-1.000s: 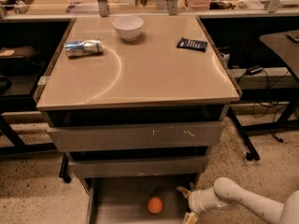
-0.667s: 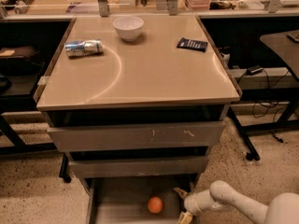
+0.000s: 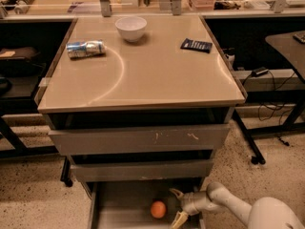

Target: Pick orange from bottom drawer and place on counter

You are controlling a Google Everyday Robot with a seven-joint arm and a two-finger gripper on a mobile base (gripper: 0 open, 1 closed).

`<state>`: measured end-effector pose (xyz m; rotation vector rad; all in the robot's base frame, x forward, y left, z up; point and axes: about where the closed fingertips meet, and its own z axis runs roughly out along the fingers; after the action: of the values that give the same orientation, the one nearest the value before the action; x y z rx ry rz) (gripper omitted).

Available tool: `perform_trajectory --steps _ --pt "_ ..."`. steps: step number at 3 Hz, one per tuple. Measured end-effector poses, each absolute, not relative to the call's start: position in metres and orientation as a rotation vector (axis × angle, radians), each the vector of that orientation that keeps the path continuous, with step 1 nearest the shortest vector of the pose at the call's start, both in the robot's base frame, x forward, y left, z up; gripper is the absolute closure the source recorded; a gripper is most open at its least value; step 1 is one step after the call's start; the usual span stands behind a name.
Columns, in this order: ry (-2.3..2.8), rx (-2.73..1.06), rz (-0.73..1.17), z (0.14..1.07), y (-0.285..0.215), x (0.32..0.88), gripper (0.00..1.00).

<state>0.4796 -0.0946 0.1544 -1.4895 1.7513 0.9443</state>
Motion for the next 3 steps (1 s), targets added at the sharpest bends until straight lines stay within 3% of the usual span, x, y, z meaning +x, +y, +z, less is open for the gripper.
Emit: perform_trajectory --steps 3 --pt "1.650 -1.591 0.983 0.135 -0.038 0.500 0.00"
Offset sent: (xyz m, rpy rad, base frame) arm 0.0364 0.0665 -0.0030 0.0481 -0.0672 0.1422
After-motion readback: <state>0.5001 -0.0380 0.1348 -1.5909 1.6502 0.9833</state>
